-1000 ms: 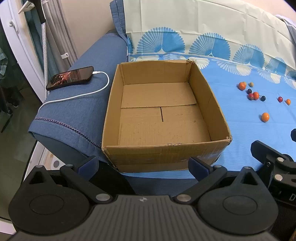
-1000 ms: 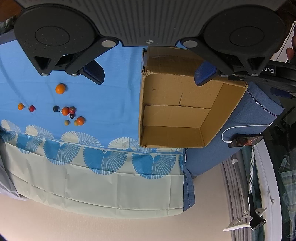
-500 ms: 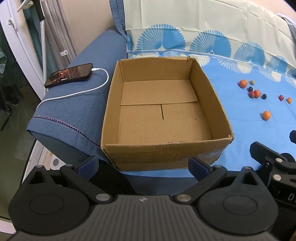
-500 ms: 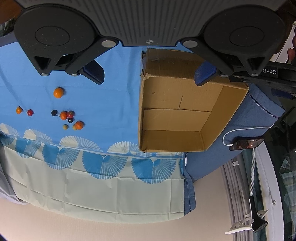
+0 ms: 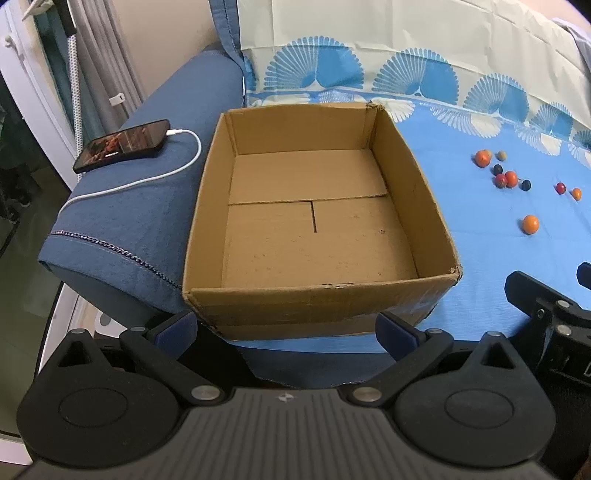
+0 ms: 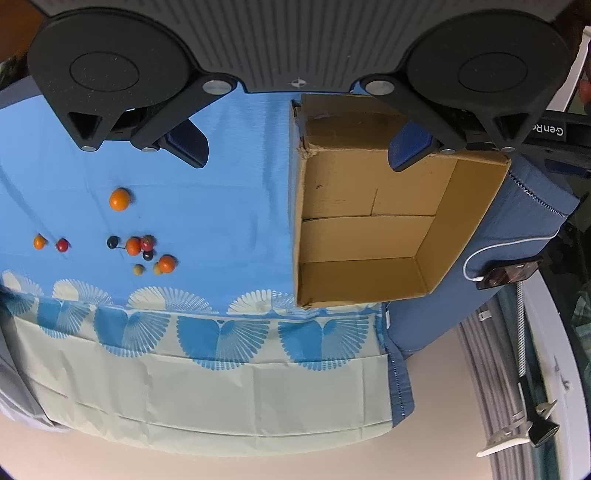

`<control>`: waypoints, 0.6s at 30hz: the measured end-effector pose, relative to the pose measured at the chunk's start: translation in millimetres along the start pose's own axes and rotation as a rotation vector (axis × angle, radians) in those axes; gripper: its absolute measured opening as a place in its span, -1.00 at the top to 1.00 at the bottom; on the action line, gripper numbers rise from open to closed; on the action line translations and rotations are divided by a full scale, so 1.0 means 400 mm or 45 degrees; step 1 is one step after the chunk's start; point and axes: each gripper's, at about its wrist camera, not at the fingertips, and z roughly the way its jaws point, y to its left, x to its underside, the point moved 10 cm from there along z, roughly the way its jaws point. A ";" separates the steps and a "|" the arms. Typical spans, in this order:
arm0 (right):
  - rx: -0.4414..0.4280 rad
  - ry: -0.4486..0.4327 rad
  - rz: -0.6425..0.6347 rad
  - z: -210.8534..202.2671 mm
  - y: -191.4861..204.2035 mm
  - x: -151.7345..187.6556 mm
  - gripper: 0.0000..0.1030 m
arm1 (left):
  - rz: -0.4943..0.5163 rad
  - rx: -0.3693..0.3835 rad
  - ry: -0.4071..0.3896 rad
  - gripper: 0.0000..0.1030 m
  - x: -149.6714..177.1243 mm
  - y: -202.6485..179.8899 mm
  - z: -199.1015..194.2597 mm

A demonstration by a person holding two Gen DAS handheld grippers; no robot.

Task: Organize fruits
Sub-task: 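Move both tools toward the fruits, left toward the red tomato, right toward an orange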

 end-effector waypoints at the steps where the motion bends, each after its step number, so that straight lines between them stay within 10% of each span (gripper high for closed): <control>1: 0.002 -0.002 0.008 0.002 -0.005 -0.001 -0.99 | -0.001 0.001 0.004 -1.00 -0.003 -0.004 0.003; 18: 0.206 -0.101 0.238 0.016 -0.308 -0.058 -0.99 | 0.079 0.072 -0.049 -1.00 -0.146 -0.208 0.010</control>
